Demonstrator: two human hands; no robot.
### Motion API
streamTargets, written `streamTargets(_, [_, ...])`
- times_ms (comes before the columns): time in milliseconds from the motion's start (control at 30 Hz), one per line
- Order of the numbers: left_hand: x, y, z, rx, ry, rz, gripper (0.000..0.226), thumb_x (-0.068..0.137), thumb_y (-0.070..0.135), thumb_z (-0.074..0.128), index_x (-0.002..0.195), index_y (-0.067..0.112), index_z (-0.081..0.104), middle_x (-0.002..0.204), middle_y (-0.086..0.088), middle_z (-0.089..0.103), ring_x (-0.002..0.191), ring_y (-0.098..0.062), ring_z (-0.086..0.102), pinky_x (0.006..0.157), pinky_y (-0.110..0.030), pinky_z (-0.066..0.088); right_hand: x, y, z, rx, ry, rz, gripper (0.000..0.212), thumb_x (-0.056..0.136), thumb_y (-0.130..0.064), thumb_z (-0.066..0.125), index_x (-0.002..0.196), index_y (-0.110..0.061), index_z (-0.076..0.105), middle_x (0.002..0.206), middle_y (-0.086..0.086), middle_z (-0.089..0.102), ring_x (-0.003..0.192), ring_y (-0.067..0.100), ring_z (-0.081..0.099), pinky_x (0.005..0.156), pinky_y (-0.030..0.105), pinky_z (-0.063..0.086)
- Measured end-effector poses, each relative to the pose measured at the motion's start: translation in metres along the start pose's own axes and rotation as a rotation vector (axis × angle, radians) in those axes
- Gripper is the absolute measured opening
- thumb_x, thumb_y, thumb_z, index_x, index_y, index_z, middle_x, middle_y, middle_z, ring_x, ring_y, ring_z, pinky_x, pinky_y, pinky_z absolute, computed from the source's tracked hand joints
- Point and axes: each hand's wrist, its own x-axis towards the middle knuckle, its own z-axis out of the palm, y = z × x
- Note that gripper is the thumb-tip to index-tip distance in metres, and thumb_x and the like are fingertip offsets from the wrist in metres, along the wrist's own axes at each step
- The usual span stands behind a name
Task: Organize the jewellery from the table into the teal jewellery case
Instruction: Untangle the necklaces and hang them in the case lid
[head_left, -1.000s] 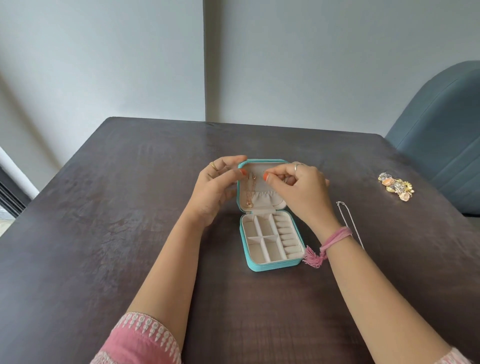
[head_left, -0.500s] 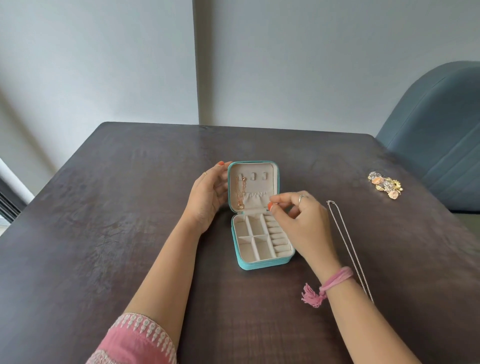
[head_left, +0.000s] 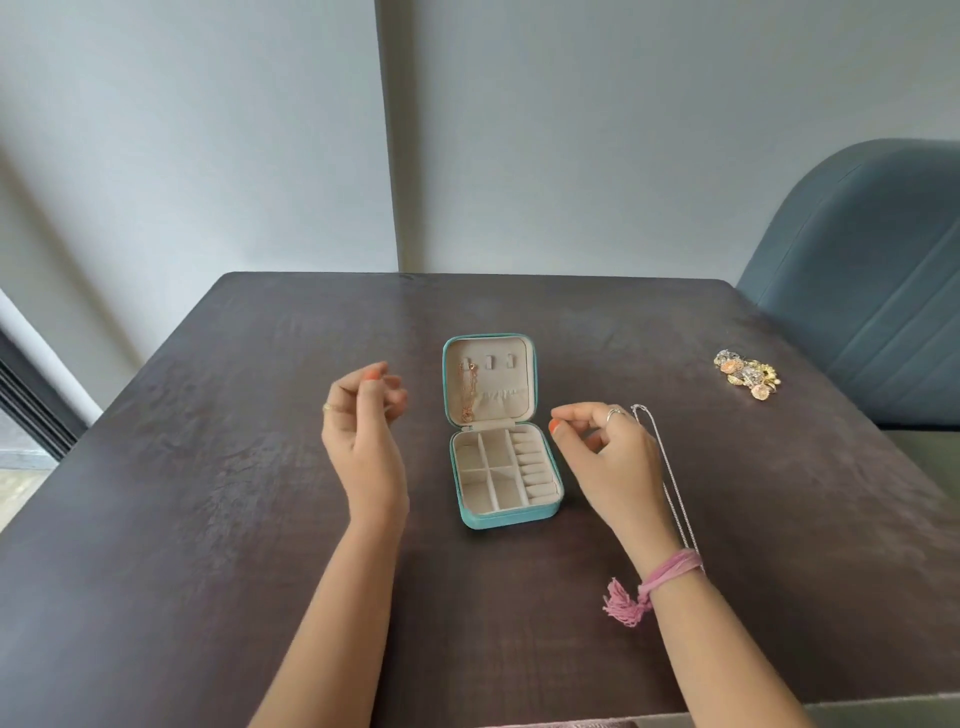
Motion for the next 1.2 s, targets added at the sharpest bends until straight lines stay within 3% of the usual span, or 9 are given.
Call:
streamTargets(200, [-0.081, 0.015, 0.022, 0.003, -0.296, -0.109, 0.018, 0.085, 0.013, 0.053, 0.08, 0.021, 0.069, 0.064, -0.002, 0.057, 0.064, -0.012, 0.054, 0.072, -0.025, 0.045, 0.022, 0.015, -0.044, -0.032, -0.007, 0.075, 0.008, 0.082, -0.022, 0.069, 0.082, -0.029, 0.072, 0.075, -0.014, 0.066, 0.072, 0.002, 0.062, 0.068, 0.015, 0.045])
streamTargets(333, [-0.115, 0.011, 0.043, -0.024, -0.422, -0.185, 0.014, 0.089, 0.01, 0.055, 0.084, 0.012, 0.068, 0.065, -0.003, 0.058, 0.061, -0.009, 0.054, 0.064, -0.016, 0.046, 0.05, 0.047, -0.068, -0.079, 0.054, 0.163, 0.007, 0.079, -0.018, 0.069, 0.081, -0.024, 0.074, 0.075, -0.004, 0.071, 0.075, 0.012, 0.065, 0.076, 0.026, 0.049])
streamTargets(433, [-0.126, 0.005, 0.054, -0.021, -0.442, -0.229, 0.021, 0.095, 0.003, 0.051, 0.085, 0.013, 0.067, 0.065, -0.003, 0.056, 0.062, -0.01, 0.053, 0.065, -0.018, 0.046, 0.071, 0.077, -0.078, -0.091, 0.038, 0.269, 0.009, 0.079, -0.016, 0.068, 0.083, -0.02, 0.075, 0.08, 0.005, 0.074, 0.078, 0.019, 0.067, 0.082, 0.033, 0.052])
streamTargets(533, [-0.132, 0.002, 0.061, -0.022, -0.446, -0.241, 0.013, 0.09, 0.011, 0.055, 0.086, 0.013, 0.067, 0.065, -0.004, 0.055, 0.063, -0.01, 0.053, 0.066, -0.021, 0.046, 0.079, 0.097, -0.079, -0.138, -0.017, 0.311, 0.012, 0.08, -0.019, 0.068, 0.087, -0.014, 0.076, 0.087, 0.009, 0.075, 0.083, 0.022, 0.067, 0.087, 0.038, 0.052])
streamTargets(733, [-0.134, -0.005, 0.069, -0.007, -0.435, -0.251, 0.014, 0.085, 0.018, 0.054, 0.087, 0.013, 0.067, 0.062, -0.001, 0.053, 0.063, -0.01, 0.052, 0.067, -0.023, 0.045, 0.084, 0.089, -0.066, -0.345, -0.101, 0.237, 0.016, 0.085, -0.034, 0.065, 0.09, -0.023, 0.076, 0.095, 0.001, 0.074, 0.098, 0.023, 0.064, 0.078, 0.029, 0.048])
streamTargets(900, [-0.135, -0.005, 0.07, 0.005, -0.426, -0.268, 0.014, 0.091, 0.012, 0.054, 0.086, 0.014, 0.067, 0.061, 0.001, 0.053, 0.063, -0.009, 0.052, 0.066, -0.023, 0.045, 0.086, 0.085, -0.056, -0.511, -0.189, 0.263, 0.018, 0.089, -0.025, 0.057, 0.087, -0.026, 0.075, 0.11, 0.001, 0.068, 0.103, 0.031, 0.06, 0.088, 0.044, 0.05])
streamTargets(967, [-0.133, -0.003, 0.069, 0.024, -0.413, -0.272, 0.018, 0.094, 0.006, 0.052, 0.087, 0.013, 0.067, 0.062, 0.0, 0.052, 0.064, -0.01, 0.052, 0.066, -0.022, 0.045, 0.089, 0.085, -0.056, -0.537, -0.26, 0.235, 0.023, 0.091, -0.022, 0.052, 0.088, -0.022, 0.074, 0.113, 0.0, 0.067, 0.103, 0.03, 0.059, 0.09, 0.042, 0.048])
streamTargets(1133, [-0.119, 0.008, 0.072, 0.048, -0.408, -0.257, 0.019, 0.095, 0.005, 0.049, 0.087, 0.011, 0.065, 0.063, -0.003, 0.05, 0.063, -0.01, 0.051, 0.063, -0.018, 0.045, 0.086, 0.059, -0.077, -0.037, -0.282, 0.25, 0.024, 0.098, -0.013, 0.044, 0.097, -0.006, 0.067, 0.079, 0.001, 0.064, 0.068, 0.017, 0.062, 0.069, 0.024, 0.048])
streamTargets(1200, [-0.112, 0.013, 0.076, 0.05, -0.424, -0.253, 0.019, 0.095, 0.004, 0.048, 0.087, 0.01, 0.065, 0.064, -0.003, 0.051, 0.065, -0.01, 0.053, 0.065, -0.019, 0.046, 0.08, 0.037, -0.093, 0.077, -0.33, 0.245, 0.02, 0.1, -0.016, 0.043, 0.095, -0.013, 0.062, 0.077, 0.0, 0.061, 0.062, 0.011, 0.061, 0.061, 0.016, 0.046])
